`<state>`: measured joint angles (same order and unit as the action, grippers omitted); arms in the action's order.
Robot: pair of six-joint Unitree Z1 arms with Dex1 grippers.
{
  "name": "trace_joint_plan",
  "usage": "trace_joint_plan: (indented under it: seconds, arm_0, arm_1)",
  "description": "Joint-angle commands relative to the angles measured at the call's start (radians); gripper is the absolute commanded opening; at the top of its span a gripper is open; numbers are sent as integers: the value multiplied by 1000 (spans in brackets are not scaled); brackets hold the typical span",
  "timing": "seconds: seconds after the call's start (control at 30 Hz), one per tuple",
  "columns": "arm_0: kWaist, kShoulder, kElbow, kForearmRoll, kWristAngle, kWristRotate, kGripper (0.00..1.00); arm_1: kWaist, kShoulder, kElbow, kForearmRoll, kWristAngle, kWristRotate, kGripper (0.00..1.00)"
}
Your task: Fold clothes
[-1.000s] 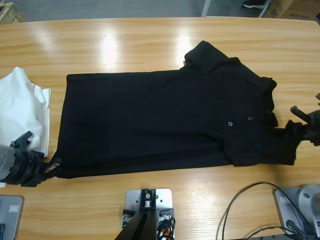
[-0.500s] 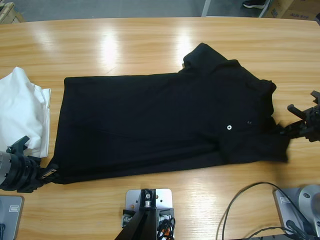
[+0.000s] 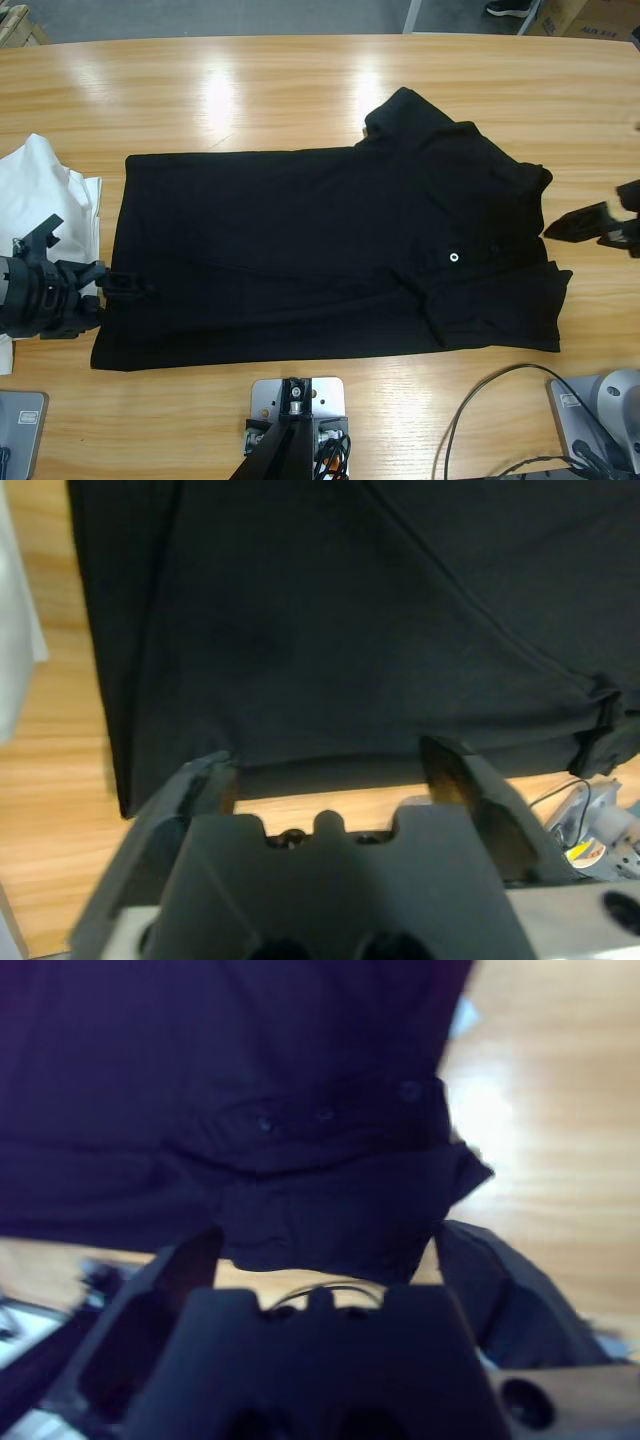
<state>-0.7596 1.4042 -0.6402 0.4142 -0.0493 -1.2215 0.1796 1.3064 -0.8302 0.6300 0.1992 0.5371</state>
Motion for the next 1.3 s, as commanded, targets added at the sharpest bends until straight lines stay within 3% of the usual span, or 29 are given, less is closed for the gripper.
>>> trace_joint_plan:
  seconds: [0.03,0.27,0.37,0.4,0.6,0.9,1.0,1.03,1.3]
  arm_0:
    - [-7,41,-42,-5,26,56,954]
    - [-7,67,-83,-5,26,46,926]
    - [-6,67,-88,-5,28,43,858]
    - [-6,67,-88,-5,28,43,858]
    - [-6,75,-87,-5,28,45,861]
    - [-6,85,-87,-5,27,48,861]
    - [-6,84,-87,-5,27,48,862]
    - [-6,84,-87,-5,27,48,862]
    - [-6,94,-79,-5,26,48,862]
  arm_1:
    - [-46,222,-24,-64,-104,-100,957]
    - [-242,426,-168,-61,-11,-200,950]
    - [-308,484,-235,-22,25,-213,822]
    - [-309,489,-240,-13,31,-213,765]
    - [-313,531,-141,-69,124,-201,642]
    - [-313,559,-61,-135,104,-183,626]
    - [-313,580,-46,-173,133,-199,75]
    - [-313,581,-44,-179,137,-208,0]
    - [-313,583,-22,-177,108,-269,0]
